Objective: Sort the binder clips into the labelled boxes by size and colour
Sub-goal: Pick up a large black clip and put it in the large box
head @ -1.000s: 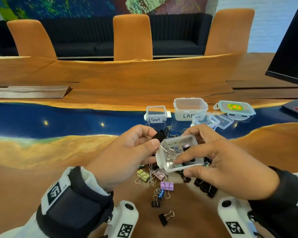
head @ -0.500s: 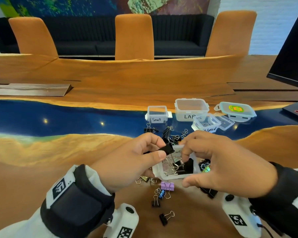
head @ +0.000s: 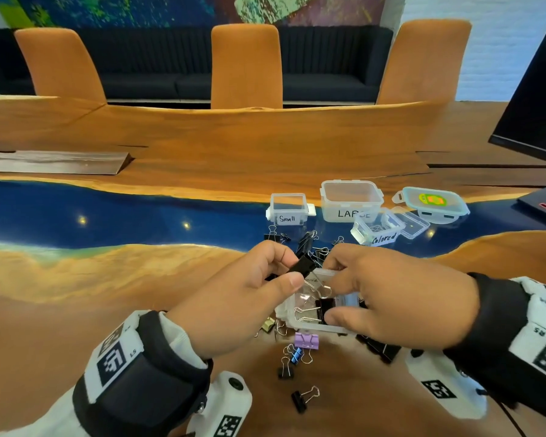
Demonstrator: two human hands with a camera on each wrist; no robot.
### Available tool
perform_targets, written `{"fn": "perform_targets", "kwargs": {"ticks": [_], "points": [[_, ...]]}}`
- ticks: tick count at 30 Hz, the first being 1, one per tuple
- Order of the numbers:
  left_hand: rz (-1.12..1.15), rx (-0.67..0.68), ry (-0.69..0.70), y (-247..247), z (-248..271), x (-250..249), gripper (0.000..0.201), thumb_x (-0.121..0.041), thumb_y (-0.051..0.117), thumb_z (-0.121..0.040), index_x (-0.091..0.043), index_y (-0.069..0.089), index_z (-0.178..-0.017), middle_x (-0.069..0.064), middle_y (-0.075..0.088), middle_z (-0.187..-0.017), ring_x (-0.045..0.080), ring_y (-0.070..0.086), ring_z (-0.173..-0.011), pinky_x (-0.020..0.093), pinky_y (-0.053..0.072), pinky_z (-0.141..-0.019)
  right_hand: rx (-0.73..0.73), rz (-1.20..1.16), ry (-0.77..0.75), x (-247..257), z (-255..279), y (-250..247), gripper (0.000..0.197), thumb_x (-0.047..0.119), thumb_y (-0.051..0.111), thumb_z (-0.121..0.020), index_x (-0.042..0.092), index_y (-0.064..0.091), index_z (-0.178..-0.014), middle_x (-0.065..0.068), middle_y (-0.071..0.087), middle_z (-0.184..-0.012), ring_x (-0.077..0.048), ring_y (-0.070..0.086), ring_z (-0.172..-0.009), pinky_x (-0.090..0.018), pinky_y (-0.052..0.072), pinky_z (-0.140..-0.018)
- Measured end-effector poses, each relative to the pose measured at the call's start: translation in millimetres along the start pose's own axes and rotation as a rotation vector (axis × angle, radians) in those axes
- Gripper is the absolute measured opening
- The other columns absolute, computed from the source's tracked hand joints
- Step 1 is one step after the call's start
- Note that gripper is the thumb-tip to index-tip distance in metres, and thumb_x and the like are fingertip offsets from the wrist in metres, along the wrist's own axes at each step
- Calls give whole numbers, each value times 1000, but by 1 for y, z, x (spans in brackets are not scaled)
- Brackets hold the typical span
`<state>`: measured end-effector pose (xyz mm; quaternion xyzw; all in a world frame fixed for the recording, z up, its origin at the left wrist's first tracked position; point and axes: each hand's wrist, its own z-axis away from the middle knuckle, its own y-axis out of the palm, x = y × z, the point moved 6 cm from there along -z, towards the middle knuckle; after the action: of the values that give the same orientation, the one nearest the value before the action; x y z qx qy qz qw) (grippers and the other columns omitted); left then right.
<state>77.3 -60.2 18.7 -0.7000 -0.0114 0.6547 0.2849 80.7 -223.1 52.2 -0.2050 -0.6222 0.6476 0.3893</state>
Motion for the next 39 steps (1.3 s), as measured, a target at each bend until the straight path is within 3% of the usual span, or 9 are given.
{"fn": "perform_targets", "kwargs": {"ticks": [4,8,11,15,20,25,31,35,39], "points": [[98,-18,-42,1,-1,6,32,-58,57,-84,-35,55,-106,-6,67,-95,9,56,-73,39,50,-72,-8,-80,26,-2,-1,1,14,51,62,-91,39,66,-97,24,46,-116,3,52,-92,-15,41,-75],[85,-31,-23,0,-2,9,26,-59,57,-84,-41,53,-103,-21,60,-84,7,53,-70,37,51,-74,-114,-227,68,-9,1,-3,19,41,75,-83,42,58,-74,20,59,-110,8,55,-93,-7,40,-75],[72,-69,-10,-1,-3,7,9,-42,55,-99,-35,52,-105,-24,59,-80,7,53,-72,37,53,-76,-228,-358,98,-14,6,-10,14,38,77,-79,38,63,-76,17,64,-106,-3,62,-96,-29,55,-82],[139,-95,-31,-2,-4,8,15,-41,55,-98,-30,52,-108,-9,63,-88,30,62,-80,47,56,-80,-293,-445,78,-14,9,-19,11,35,80,-78,37,70,-79,17,57,-98,1,55,-97,-18,48,-85],[148,-88,-56,-1,-3,11,14,-39,54,-101,-28,52,-109,-8,60,-84,16,53,-75,49,55,-81,-298,-409,46,-15,2,-24,12,30,81,-79,37,73,-85,10,61,-84,-5,59,-87,-23,49,-81],[134,-106,-65,-6,-1,12,20,-49,55,-93,-35,53,-108,-8,64,-89,19,59,-77,57,55,-84,-277,-320,12,-13,-2,-24,15,25,75,-87,40,75,-87,29,67,-89,8,59,-98,-19,46,-87],[126,-150,-54,-12,0,8,19,-51,54,-90,-37,54,-103,2,69,-98,41,64,-95,59,54,-87,-335,-285,-4,-11,-1,-25,24,16,64,-90,38,73,-91,20,54,-109,-2,53,-108,-26,44,-90],[135,-135,-48,-9,1,3,18,-47,53,-96,-33,53,-107,4,69,-100,43,62,-97,56,56,-85,-70,-174,17,-5,-6,-16,30,31,50,-98,45,68,-117,24,31,-148,4,24,-138,-17,26,-107],[65,-122,-27,-9,1,1,11,-40,51,-102,-34,51,-110,-5,68,-96,36,63,-90,52,57,-83,-21,-60,15,3,-6,-15,28,44,47,-98,41,68,-116,23,32,-151,2,36,-132,-18,33,-101]]}}
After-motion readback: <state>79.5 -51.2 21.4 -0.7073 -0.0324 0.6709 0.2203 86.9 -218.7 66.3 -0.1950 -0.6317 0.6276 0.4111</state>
